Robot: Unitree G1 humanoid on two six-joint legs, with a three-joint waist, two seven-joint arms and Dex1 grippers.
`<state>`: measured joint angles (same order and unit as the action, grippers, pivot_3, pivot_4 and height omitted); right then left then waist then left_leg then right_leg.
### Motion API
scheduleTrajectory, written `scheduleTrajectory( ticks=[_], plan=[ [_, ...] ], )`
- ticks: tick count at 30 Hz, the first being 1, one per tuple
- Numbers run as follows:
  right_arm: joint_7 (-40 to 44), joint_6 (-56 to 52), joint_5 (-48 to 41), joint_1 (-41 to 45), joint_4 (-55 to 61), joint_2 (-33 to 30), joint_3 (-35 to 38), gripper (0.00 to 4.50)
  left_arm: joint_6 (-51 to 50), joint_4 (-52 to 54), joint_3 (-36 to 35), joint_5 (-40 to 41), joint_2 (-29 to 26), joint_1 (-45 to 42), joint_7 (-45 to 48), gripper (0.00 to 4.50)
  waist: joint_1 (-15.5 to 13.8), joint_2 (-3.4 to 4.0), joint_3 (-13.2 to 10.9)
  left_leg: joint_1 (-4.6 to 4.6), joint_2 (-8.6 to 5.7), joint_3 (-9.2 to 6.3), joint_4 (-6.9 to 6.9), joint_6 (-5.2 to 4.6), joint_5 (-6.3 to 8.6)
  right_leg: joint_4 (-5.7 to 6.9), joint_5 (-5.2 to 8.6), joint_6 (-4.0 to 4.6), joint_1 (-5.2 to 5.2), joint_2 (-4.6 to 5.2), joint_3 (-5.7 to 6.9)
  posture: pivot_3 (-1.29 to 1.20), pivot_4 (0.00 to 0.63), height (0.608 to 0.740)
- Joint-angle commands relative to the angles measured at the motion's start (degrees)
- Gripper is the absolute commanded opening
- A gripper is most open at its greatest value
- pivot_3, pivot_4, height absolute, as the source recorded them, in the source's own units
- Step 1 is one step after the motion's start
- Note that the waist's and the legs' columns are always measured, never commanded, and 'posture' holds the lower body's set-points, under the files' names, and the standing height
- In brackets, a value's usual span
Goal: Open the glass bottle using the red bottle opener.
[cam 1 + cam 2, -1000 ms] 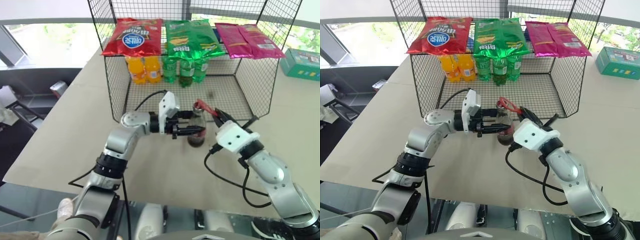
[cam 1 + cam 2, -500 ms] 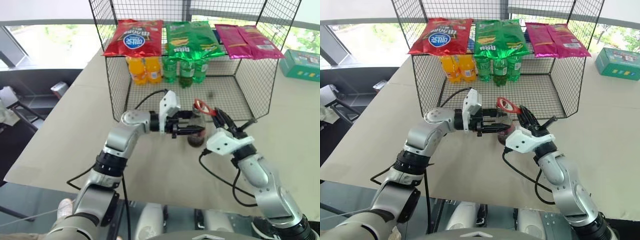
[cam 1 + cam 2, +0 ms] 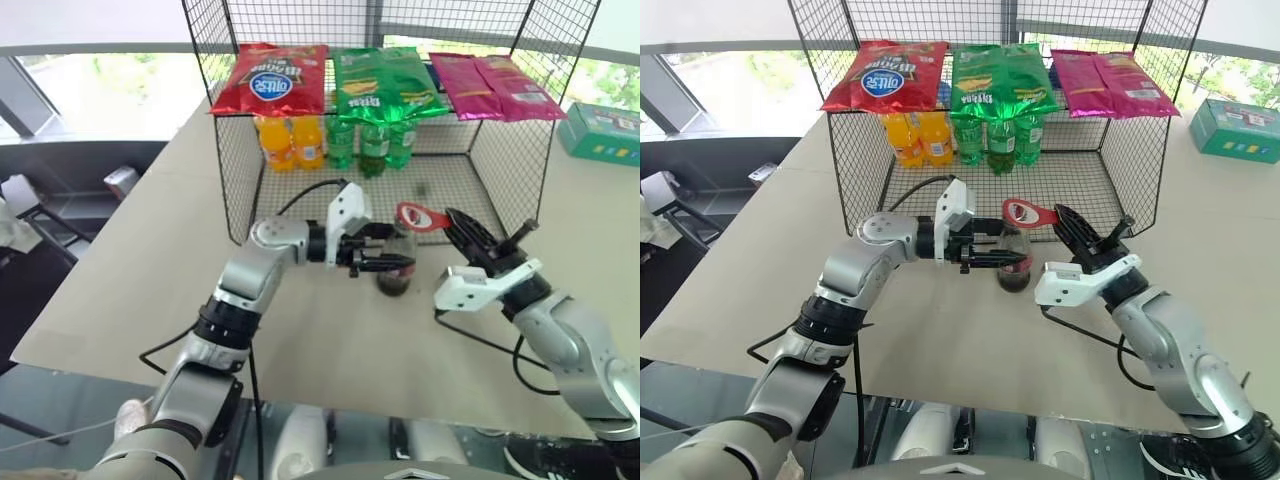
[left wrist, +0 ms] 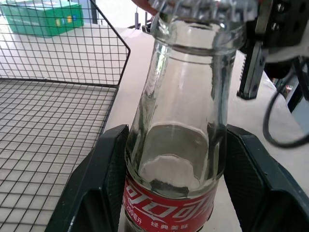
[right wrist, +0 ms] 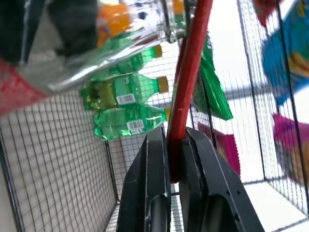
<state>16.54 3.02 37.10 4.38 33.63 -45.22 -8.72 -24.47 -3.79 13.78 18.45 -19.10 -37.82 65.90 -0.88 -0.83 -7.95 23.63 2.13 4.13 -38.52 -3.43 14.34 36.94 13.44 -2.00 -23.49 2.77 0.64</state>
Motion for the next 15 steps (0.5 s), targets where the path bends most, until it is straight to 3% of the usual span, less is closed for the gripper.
scheduleTrajectory(
  ticks=[1,8,15],
  plan=[
    [8.7,4.9,-3.1,4.7,-1.3,-6.3,2.2,0.00,0.2,-0.6,1.5,0.2,0.9,-0.7,0.7,2.25,0.0,0.00,0.0,0.00,0.00,0.00,-0.01,-0.01,0.01,-0.01,0.01,0.01,0.00,0.00,0.00,0.00,0.150,0.740],
    [13.4,6.7,-8.1,14.4,-3.2,-7.4,5.0,0.00,1.4,-1.4,1.3,0.0,1.3,-0.5,0.8,2.25,0.0,-0.04,0.0,0.07,0.00,-0.01,0.00,-0.02,0.01,-0.04,-0.05,-0.07,-0.05,-0.02,0.02,0.00,0.150,0.740],
    [13.9,-6.0,-15.3,12.5,2.4,2.6,10.7,0.00,1.5,0.7,0.8,0.6,0.9,0.8,0.7,2.25,-0.1,-0.05,0.0,0.12,0.02,0.00,-0.01,0.00,0.00,-0.08,-0.09,-0.15,-0.06,-0.01,0.02,0.00,0.150,0.740]
  ],
)
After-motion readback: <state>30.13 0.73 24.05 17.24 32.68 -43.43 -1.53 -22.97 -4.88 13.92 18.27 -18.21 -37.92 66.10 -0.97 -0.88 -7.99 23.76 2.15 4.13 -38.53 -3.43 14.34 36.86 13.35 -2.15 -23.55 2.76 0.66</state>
